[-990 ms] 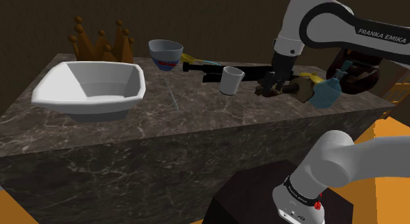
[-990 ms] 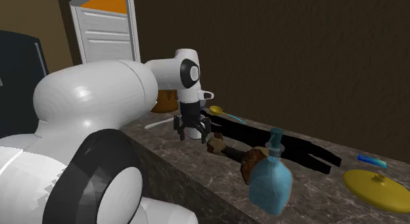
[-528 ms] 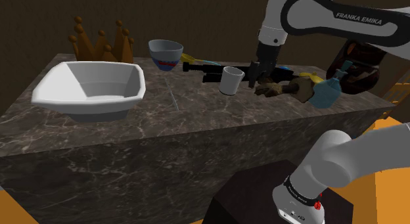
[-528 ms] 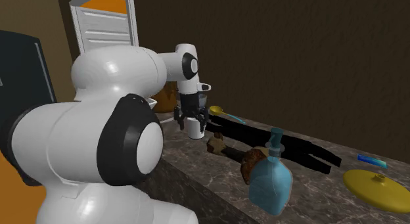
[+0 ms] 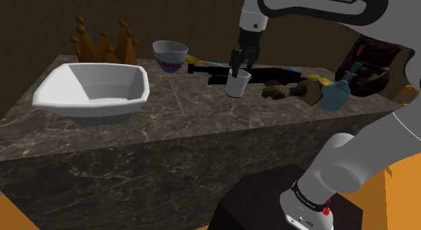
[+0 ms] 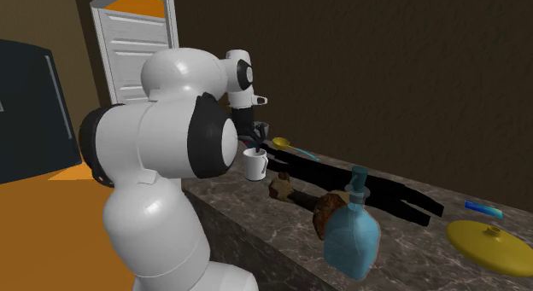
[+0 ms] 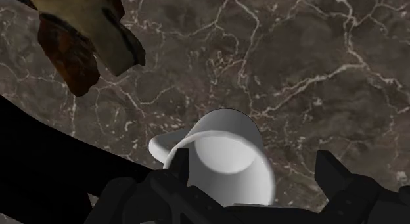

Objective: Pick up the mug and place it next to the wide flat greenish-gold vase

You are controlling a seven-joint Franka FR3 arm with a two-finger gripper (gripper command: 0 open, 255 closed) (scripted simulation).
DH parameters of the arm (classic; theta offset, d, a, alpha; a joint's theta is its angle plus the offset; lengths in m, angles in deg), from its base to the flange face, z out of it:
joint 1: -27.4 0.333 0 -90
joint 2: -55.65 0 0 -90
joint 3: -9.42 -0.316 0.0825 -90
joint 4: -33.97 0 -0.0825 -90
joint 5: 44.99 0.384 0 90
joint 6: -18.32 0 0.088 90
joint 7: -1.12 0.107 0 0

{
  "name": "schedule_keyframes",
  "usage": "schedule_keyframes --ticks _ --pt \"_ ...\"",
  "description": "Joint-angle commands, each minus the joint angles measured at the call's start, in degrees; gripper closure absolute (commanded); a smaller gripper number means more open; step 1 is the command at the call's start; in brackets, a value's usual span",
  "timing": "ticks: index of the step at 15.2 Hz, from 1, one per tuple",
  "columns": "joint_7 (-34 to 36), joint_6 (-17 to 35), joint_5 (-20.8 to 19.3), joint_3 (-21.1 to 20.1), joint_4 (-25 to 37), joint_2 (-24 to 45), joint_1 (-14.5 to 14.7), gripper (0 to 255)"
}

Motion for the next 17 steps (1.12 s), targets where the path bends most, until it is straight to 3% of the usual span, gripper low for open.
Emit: schedule_keyframes --ticks 1,9,17 --pt "0.19 -0.68 -0.07 -0.77 5.29 4.48 0.44 0" --pt "0.16 5.08 -0.05 -0.64 -1.24 3.67 0.46 0" --pt "0.16 5.07 -0.05 -0.64 -1.23 3.68 0.46 0"
